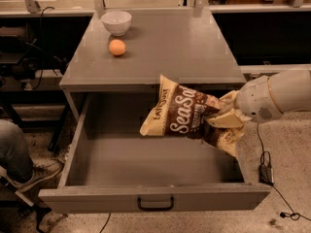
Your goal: Pick brown chip bag from top drawer and place on counter
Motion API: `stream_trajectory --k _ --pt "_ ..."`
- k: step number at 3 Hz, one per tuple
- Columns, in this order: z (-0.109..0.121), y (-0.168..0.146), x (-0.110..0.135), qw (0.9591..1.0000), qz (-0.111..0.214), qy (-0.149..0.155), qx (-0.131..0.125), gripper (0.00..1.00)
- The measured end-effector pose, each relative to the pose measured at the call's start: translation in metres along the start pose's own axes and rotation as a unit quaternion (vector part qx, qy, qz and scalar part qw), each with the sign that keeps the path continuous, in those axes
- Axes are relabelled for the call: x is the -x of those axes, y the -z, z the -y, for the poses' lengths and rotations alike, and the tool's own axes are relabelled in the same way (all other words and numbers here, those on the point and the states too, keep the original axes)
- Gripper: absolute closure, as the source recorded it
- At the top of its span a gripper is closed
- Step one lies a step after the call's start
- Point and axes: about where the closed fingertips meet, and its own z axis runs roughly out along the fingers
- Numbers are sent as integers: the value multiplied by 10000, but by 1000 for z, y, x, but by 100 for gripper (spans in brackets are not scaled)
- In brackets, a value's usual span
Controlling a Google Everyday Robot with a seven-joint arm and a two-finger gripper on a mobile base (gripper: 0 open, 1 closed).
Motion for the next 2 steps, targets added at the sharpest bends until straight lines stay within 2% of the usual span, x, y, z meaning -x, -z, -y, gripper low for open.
stream_trajectory --k 1,2 --pt "24 14 25 9973 686 171 -211 100" --pt "62 41 77 9853 1543 578 -449 100"
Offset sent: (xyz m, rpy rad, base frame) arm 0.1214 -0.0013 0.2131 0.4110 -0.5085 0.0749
